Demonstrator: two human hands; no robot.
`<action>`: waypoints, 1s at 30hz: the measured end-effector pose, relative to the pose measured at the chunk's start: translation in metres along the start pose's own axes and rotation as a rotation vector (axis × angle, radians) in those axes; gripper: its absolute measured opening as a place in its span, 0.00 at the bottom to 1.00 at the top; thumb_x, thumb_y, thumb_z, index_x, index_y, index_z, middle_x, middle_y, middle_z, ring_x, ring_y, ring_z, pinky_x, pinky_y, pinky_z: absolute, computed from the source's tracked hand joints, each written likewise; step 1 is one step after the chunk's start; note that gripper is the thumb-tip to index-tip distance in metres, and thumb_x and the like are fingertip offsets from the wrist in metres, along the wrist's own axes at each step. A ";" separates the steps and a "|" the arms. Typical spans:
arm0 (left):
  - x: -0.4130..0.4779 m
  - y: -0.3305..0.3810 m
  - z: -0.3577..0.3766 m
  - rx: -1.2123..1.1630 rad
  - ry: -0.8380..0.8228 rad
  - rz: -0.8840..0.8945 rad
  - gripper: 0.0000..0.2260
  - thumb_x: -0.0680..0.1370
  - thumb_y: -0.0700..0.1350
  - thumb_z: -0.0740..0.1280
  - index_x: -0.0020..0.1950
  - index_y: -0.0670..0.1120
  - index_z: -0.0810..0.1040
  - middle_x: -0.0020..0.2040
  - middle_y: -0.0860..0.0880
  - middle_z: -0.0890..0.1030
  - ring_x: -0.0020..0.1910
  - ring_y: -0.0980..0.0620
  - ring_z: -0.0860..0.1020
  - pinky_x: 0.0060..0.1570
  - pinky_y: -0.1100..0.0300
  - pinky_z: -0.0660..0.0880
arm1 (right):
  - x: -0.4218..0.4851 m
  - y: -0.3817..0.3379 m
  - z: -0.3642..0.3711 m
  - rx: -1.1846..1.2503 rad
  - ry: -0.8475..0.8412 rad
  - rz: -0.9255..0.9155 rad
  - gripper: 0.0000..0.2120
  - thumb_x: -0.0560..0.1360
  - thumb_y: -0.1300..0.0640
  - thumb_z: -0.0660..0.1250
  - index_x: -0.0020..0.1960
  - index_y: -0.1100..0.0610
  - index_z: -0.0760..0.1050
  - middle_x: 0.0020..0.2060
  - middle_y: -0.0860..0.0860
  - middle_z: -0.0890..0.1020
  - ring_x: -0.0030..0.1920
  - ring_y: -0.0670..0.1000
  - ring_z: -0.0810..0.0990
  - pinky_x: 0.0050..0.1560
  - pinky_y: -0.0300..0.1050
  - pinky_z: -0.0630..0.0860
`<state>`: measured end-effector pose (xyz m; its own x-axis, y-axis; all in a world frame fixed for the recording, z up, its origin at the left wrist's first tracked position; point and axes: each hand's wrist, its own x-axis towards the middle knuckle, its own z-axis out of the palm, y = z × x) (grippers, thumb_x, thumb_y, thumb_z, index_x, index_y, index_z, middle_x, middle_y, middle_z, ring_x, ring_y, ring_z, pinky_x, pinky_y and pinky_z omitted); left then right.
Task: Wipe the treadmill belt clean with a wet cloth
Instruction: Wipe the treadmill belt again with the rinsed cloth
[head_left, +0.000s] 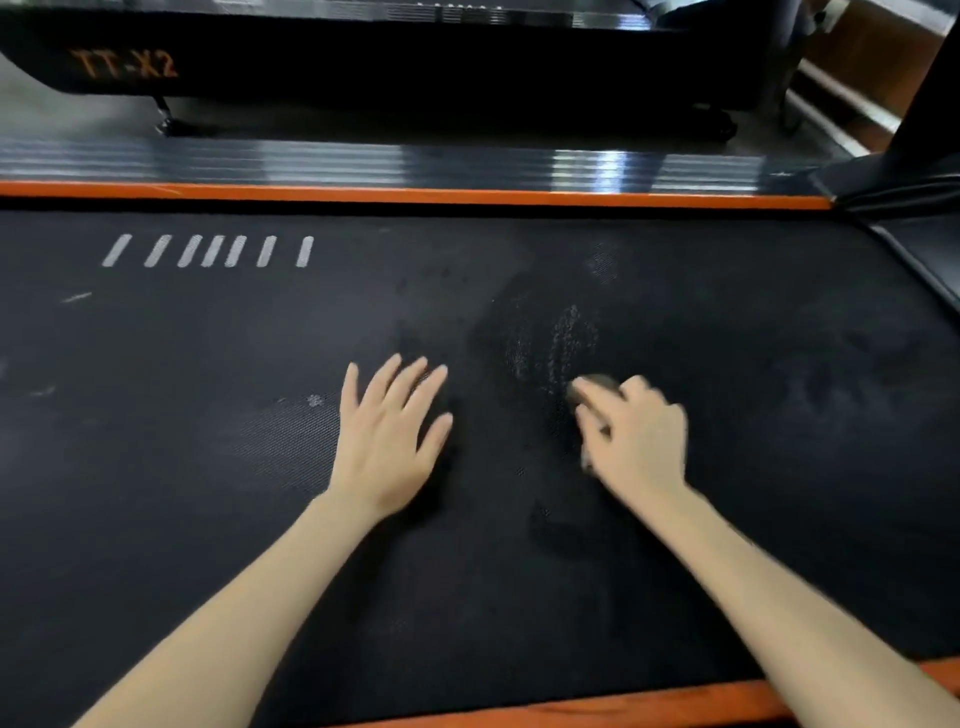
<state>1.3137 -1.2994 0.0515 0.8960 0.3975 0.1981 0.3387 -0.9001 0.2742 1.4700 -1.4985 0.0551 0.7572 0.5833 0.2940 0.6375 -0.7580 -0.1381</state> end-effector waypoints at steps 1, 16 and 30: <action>-0.017 -0.004 -0.001 0.052 -0.032 -0.011 0.25 0.79 0.57 0.49 0.72 0.48 0.68 0.70 0.47 0.71 0.73 0.43 0.63 0.72 0.39 0.49 | -0.022 -0.018 -0.005 0.074 -0.023 -0.128 0.16 0.73 0.48 0.61 0.57 0.46 0.80 0.37 0.54 0.73 0.34 0.59 0.74 0.34 0.49 0.66; -0.067 -0.025 -0.001 0.205 -0.010 -0.234 0.28 0.79 0.60 0.46 0.74 0.49 0.64 0.73 0.44 0.67 0.74 0.42 0.58 0.72 0.39 0.48 | 0.060 0.023 0.010 -0.022 -0.040 -0.061 0.17 0.80 0.49 0.55 0.66 0.46 0.73 0.54 0.58 0.74 0.51 0.60 0.74 0.50 0.51 0.67; -0.070 -0.024 0.002 0.199 0.019 -0.322 0.29 0.77 0.62 0.48 0.75 0.51 0.63 0.73 0.44 0.65 0.75 0.44 0.57 0.73 0.43 0.47 | 0.100 -0.003 0.041 0.110 -0.005 -0.356 0.16 0.79 0.48 0.56 0.65 0.46 0.74 0.53 0.58 0.74 0.52 0.60 0.73 0.52 0.53 0.65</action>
<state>1.2437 -1.3056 0.0287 0.7295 0.6675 0.1493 0.6533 -0.7446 0.1371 1.5496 -1.4260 0.0456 0.4858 0.8062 0.3377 0.8723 -0.4715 -0.1293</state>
